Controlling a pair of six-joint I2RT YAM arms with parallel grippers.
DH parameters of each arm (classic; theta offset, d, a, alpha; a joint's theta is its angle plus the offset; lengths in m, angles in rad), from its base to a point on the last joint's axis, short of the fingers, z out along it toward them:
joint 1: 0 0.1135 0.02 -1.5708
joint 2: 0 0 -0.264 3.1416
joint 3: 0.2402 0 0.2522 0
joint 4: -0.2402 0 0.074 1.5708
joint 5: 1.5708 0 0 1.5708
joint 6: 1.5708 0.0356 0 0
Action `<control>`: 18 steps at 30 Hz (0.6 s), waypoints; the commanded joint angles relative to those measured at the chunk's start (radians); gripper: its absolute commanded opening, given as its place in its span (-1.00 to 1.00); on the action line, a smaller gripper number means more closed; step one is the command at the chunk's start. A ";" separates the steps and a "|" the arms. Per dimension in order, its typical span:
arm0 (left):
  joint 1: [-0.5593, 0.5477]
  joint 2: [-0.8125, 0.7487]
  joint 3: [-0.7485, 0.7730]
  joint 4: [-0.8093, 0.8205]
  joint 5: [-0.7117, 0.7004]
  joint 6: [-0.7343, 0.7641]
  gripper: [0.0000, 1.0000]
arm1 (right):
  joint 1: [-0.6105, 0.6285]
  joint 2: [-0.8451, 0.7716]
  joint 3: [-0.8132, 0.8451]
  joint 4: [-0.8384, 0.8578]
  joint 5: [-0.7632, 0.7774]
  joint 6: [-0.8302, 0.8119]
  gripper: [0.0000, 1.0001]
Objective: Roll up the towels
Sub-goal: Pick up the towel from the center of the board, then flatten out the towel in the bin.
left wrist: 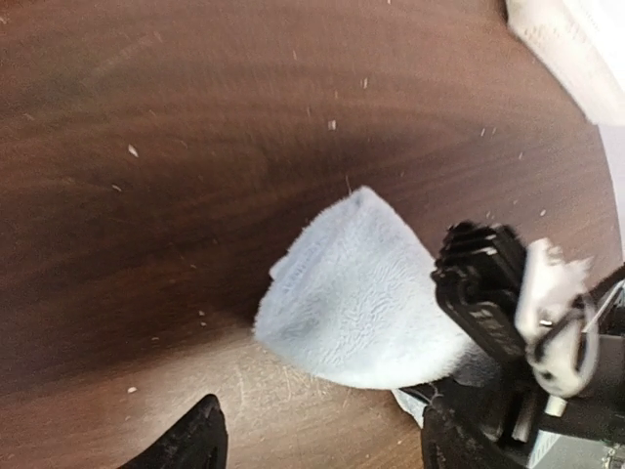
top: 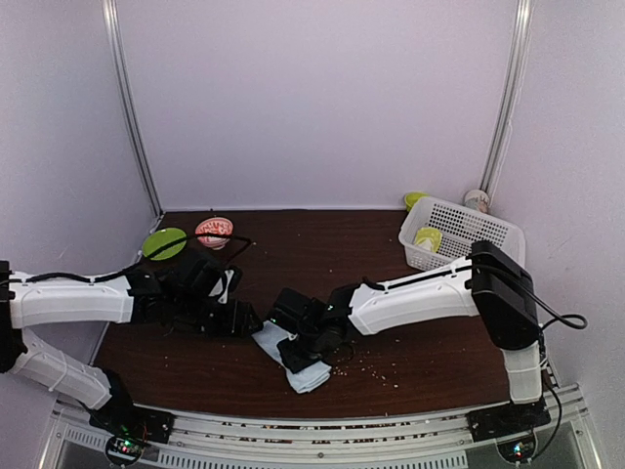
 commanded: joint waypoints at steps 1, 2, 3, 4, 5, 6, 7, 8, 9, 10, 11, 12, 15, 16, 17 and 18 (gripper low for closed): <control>0.014 -0.121 0.059 -0.134 -0.148 -0.013 0.44 | -0.009 -0.020 -0.119 -0.144 -0.006 -0.001 -1.00; 0.015 -0.143 0.063 -0.151 -0.174 -0.017 0.45 | -0.017 -0.056 -0.130 -0.140 -0.002 -0.001 -1.00; 0.016 -0.160 0.067 -0.168 -0.210 -0.021 0.46 | -0.027 -0.095 -0.137 -0.138 0.003 -0.004 -1.00; 0.017 -0.177 0.067 -0.174 -0.232 -0.023 0.46 | -0.040 -0.132 -0.144 -0.139 0.010 -0.009 -1.00; 0.017 -0.190 0.066 -0.176 -0.247 -0.023 0.46 | -0.053 -0.171 -0.145 -0.147 0.020 -0.012 -1.00; 0.019 -0.201 0.064 -0.176 -0.257 -0.022 0.46 | -0.066 -0.205 -0.143 -0.157 0.029 -0.017 -1.00; 0.021 -0.207 0.064 -0.174 -0.263 -0.022 0.46 | -0.086 -0.236 -0.135 -0.169 0.037 -0.025 -1.00; 0.022 -0.209 0.063 -0.171 -0.266 -0.021 0.46 | -0.096 -0.268 -0.131 -0.184 0.045 -0.033 -1.00; 0.024 -0.210 0.063 -0.169 -0.267 -0.021 0.45 | -0.115 -0.297 -0.118 -0.199 0.054 -0.046 -1.00; 0.024 -0.207 0.063 -0.167 -0.266 -0.021 0.45 | -0.132 -0.324 -0.109 -0.216 0.064 -0.056 -1.00; 0.024 -0.203 0.063 -0.165 -0.264 -0.021 0.45 | -0.148 -0.352 -0.095 -0.232 0.076 -0.065 -1.00; 0.024 -0.197 0.063 -0.162 -0.261 -0.023 0.44 | -0.170 -0.379 -0.082 -0.253 0.092 -0.076 -1.00; 0.024 -0.183 0.061 -0.153 -0.257 -0.020 0.44 | -0.242 -0.466 -0.028 -0.315 0.144 -0.113 -1.00; 0.024 -0.174 0.062 -0.150 -0.257 -0.017 0.44 | -0.268 -0.495 -0.006 -0.335 0.166 -0.128 -1.00; 0.024 -0.168 0.063 -0.146 -0.257 -0.014 0.44 | -0.301 -0.523 0.014 -0.354 0.184 -0.142 -1.00; 0.026 -0.158 0.068 -0.145 -0.255 -0.009 0.44 | -0.331 -0.551 0.035 -0.367 0.200 -0.156 -1.00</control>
